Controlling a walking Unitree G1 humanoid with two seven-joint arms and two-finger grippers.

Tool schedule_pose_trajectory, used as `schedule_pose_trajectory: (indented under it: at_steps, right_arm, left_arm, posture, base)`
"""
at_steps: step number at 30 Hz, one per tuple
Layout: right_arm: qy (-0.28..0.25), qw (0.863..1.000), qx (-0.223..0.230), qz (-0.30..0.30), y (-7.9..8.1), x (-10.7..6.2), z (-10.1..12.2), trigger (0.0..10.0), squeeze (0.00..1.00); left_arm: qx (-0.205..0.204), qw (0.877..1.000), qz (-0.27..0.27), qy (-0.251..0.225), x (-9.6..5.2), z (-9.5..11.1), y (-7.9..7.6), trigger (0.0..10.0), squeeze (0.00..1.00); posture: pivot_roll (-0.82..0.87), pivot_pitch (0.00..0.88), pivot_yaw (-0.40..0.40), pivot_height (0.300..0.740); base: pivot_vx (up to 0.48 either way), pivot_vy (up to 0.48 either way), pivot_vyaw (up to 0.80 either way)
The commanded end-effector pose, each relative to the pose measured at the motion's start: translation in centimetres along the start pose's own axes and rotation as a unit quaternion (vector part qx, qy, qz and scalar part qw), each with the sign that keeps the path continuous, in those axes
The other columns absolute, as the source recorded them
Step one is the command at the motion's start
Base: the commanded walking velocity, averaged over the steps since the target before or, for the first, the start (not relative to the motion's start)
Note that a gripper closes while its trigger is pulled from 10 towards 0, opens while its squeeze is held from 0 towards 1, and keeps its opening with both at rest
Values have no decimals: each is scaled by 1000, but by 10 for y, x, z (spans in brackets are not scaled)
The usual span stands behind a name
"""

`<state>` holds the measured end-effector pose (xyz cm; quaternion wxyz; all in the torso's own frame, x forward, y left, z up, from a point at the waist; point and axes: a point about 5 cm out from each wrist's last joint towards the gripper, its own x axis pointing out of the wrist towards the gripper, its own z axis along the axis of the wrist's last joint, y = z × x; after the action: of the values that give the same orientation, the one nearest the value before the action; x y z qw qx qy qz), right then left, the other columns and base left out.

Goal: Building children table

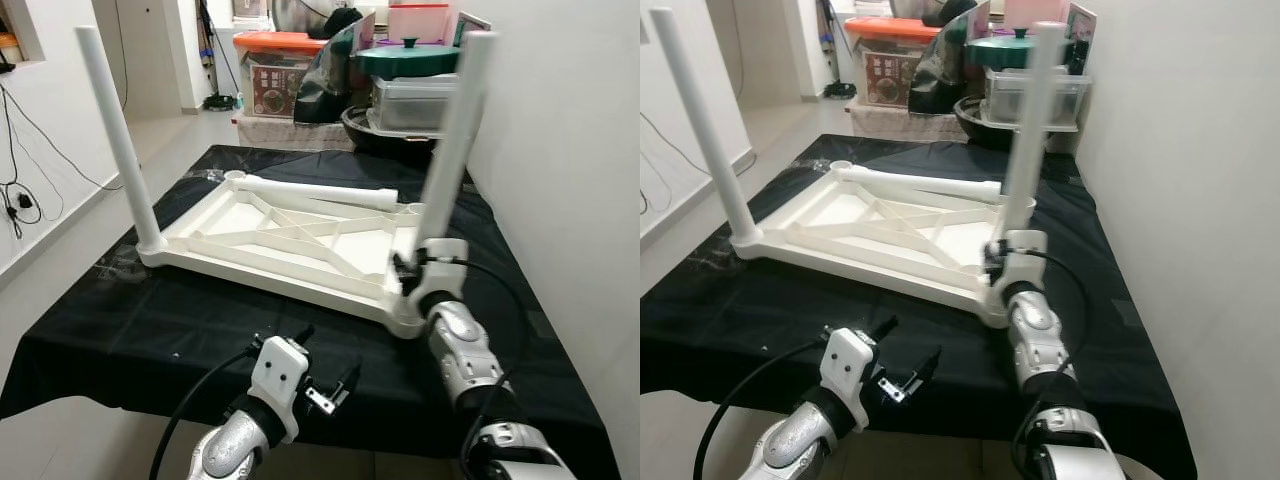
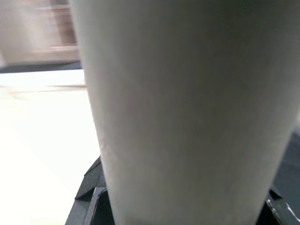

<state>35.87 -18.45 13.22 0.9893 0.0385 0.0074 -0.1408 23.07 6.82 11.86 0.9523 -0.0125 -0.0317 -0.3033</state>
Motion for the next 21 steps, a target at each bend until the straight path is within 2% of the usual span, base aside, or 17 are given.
schedule_pose_trajectory:
  at_steps: [1,3,5,7,8,9,10,11,13,14,17,18,21]
  right_arm:
    - [50,991,19,-122,-21,-9,-18,0,0]
    - [47,988,33,-145,-16,-14,-17,0,0]
    - [48,989,57,-126,6,-18,-18,0,0]
    - [48,989,57,-126,6,-18,-18,0,0]
    - [51,990,65,-113,14,-20,-19,10000,0]
    - [51,993,64,-88,24,-20,-19,10000,0]
    - [51,993,64,-88,24,-20,-19,10000,0]
    - [46,996,63,-51,32,-21,-20,10000,482]
    - [46,996,63,-51,32,-21,-20,10000,482]
    - [38,997,57,-30,36,-23,-19,10000,1000]
    - [31,998,60,-12,39,-24,-18,10000,1000]
    - [11,996,78,39,34,-21,-14,10000,0]
    - [3,994,87,62,32,-19,-12,10000,0]
  left_arm:
    - [2,1000,-1,10,0,-3,1,10000,0]
    - [2,1000,-1,10,0,-3,1,10000,0]
    - [2,1000,-1,10,0,-3,1,10000,0]
    - [2,1000,-1,10,0,-3,1,10000,0]
    - [2,1000,-1,10,0,-3,0,10000,0]
    - [1,1000,-1,10,0,-3,0,10000,0]
    - [1,1000,-1,10,0,-3,0,10000,0]
    - [1,1000,-1,10,0,-4,0,10000,0]
    - [1,1000,-1,10,0,-4,0,10000,0]
    - [0,1000,-1,10,0,-4,-1,10000,0]
    - [0,1000,-1,11,0,-4,-1,10000,0]
    - [-2,1000,-2,11,0,-4,-1,10000,0]
    - [-2,1000,-2,10,0,-4,-1,10000,0]
  posture:
    - [64,0,-41,740]
    - [65,0,-43,740]
    - [63,0,-42,740]
    - [63,0,-42,740]
    - [62,0,-41,740]
    - [63,0,-45,740]
    - [63,0,-45,740]
    - [59,0,-45,740]
    - [59,0,-45,740]
    - [57,0,-40,740]
    - [54,0,-40,740]
    - [53,0,-42,740]
    - [53,0,-42,740]
  base:
    - [0,0,0]
    - [0,0,0]
    - [0,0,0]
    - [0,0,0]
    - [0,0,0]
    - [0,0,0]
    - [0,0,0]
    - [0,0,0]
    - [0,0,0]
    - [0,0,0]
    - [0,0,0]
    - [0,0,0]
    - [0,0,0]
